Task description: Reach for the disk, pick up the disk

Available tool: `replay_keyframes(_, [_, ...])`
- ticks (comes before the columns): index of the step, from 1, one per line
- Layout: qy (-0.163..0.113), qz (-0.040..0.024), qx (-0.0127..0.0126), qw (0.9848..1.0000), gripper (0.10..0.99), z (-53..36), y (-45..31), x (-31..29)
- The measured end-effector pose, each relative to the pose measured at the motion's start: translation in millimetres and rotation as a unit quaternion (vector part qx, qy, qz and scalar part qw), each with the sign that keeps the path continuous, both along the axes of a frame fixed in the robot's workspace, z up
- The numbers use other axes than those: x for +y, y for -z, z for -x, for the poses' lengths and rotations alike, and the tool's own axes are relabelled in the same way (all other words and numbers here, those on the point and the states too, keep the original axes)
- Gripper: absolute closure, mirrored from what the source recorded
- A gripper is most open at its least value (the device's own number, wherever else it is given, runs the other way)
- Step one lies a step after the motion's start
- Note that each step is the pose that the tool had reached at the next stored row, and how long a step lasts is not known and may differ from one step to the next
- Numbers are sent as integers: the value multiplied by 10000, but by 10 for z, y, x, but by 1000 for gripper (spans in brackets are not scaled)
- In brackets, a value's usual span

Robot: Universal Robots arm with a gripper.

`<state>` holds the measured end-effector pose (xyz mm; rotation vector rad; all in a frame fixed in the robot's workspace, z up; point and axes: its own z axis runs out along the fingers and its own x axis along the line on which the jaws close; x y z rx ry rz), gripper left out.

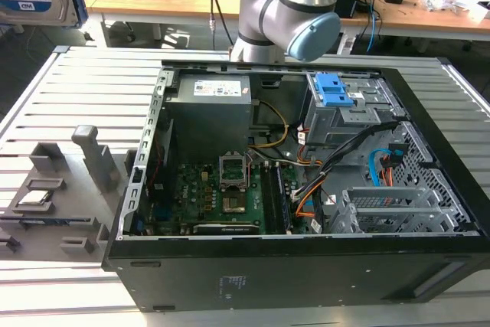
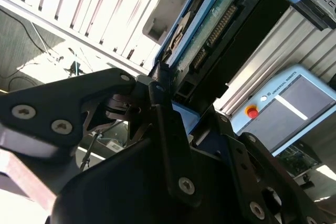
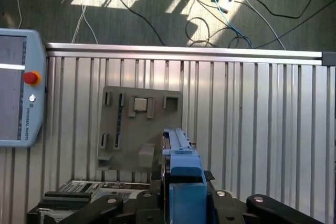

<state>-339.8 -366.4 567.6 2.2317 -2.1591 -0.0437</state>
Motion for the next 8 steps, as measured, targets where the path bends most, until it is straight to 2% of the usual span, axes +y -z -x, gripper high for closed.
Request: replay_keyframes(8, [0, 0, 2, 10000, 718, -163, 62, 0])
